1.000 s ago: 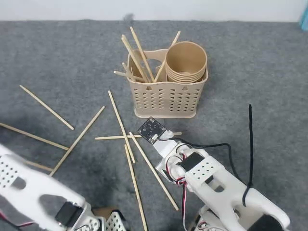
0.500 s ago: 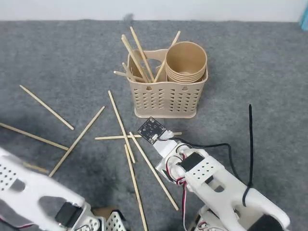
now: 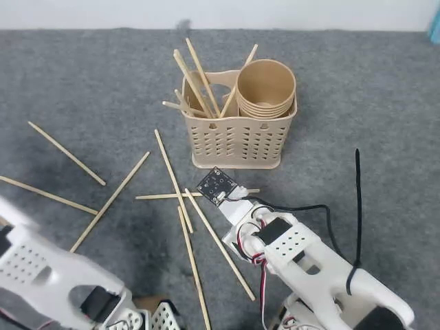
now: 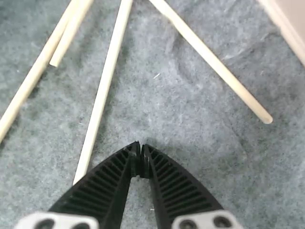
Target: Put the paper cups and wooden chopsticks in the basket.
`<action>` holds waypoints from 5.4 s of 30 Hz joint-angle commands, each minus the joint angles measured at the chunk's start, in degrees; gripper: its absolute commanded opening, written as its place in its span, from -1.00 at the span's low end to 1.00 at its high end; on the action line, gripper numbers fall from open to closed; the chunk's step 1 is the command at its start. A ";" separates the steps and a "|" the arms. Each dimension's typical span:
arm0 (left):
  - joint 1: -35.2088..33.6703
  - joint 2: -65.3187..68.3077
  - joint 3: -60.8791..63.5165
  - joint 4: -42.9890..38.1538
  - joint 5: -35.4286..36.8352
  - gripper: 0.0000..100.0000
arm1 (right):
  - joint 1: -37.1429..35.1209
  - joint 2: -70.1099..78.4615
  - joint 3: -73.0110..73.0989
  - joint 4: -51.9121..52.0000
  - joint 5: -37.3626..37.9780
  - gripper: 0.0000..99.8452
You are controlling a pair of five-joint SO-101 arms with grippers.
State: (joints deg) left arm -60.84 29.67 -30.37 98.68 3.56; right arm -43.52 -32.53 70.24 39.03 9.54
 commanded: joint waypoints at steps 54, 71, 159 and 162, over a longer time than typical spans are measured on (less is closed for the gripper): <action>64.09 -80.88 52.18 -88.26 25.14 -0.98 | 0.75 -0.13 -0.26 -0.48 0.70 -0.98; 68.13 -62.51 55.34 -93.45 11.69 -0.98 | 0.75 -0.13 -0.26 -0.40 0.70 -0.98; 5.71 -17.93 26.42 -33.93 11.78 -0.95 | 1.98 -0.13 -0.26 -0.48 0.79 -0.98; 5.45 -14.86 25.89 -33.93 11.78 -0.95 | 1.98 -0.13 -0.26 -0.48 0.79 -0.98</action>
State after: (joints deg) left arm -55.03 14.02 -1.80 64.66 15.60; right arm -42.37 -32.53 70.24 39.03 9.63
